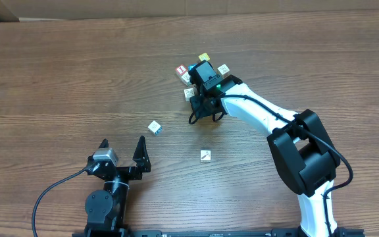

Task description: Flip 3 blocks

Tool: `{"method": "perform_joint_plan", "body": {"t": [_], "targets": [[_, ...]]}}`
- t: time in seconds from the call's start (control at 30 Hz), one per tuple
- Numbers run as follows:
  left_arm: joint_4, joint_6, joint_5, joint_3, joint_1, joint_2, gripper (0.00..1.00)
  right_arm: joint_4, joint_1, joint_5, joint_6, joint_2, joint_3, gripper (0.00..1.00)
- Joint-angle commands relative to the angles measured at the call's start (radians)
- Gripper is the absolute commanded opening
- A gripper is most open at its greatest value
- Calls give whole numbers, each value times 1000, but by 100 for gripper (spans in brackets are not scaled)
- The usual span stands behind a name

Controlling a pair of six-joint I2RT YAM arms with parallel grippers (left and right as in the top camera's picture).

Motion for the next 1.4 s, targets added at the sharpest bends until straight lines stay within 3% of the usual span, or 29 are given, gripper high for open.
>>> {"method": "perform_joint_plan", "body": {"t": [0.0, 0.37, 0.67, 0.97, 1.1, 1.37], "targets": [[2, 16, 8, -3, 5, -11, 100, 2, 7, 0, 14, -22, 8, 31], [1, 16, 8, -3, 5, -11, 100, -130, 12, -13, 28, -187, 60, 30], [2, 15, 8, -3, 5, -11, 100, -286, 16, -77, 175, -357, 60, 27], [1, 16, 8, -3, 5, -11, 100, -391, 18, -141, 286, -366, 59, 27], [1, 15, 8, -3, 5, -11, 100, -422, 18, -144, 332, -366, 59, 22], [2, 15, 8, -3, 5, -11, 100, -454, 49, -143, 335, -366, 48, 23]]}}
